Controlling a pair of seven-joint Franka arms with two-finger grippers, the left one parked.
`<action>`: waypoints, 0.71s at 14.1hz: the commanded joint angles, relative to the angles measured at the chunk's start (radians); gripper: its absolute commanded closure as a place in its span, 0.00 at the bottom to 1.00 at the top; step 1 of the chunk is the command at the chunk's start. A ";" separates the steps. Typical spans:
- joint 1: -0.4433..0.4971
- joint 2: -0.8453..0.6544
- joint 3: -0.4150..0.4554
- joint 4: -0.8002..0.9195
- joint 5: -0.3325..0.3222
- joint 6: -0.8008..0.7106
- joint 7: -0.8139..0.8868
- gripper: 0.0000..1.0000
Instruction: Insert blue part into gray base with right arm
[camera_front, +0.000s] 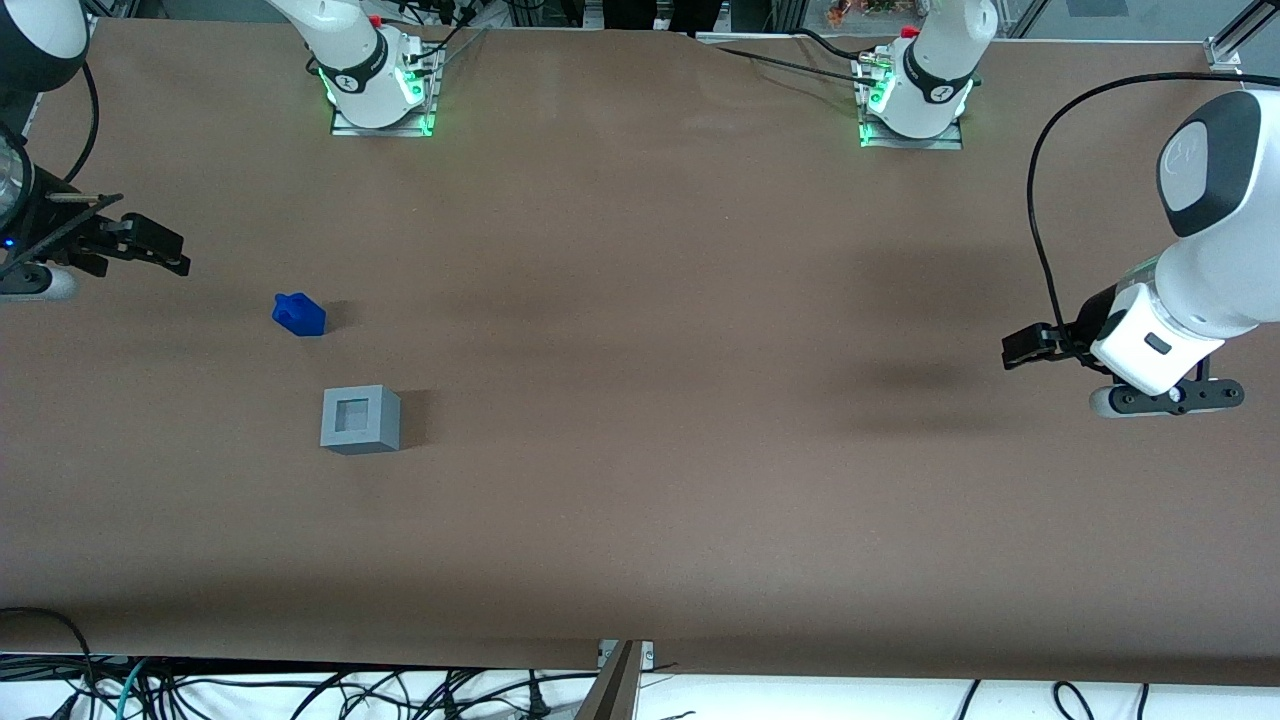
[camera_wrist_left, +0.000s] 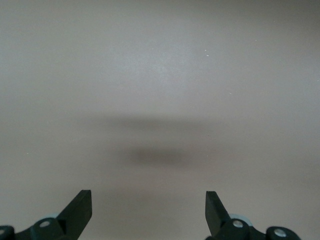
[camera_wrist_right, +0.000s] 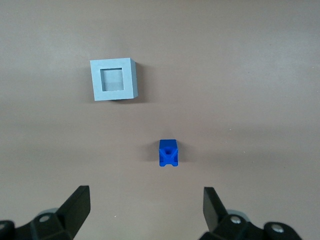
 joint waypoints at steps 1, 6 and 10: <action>0.010 -0.014 -0.012 -0.013 0.009 0.006 -0.006 0.00; 0.013 -0.003 -0.007 0.005 0.006 0.006 -0.005 0.00; 0.012 -0.005 -0.007 0.005 0.008 0.004 -0.006 0.00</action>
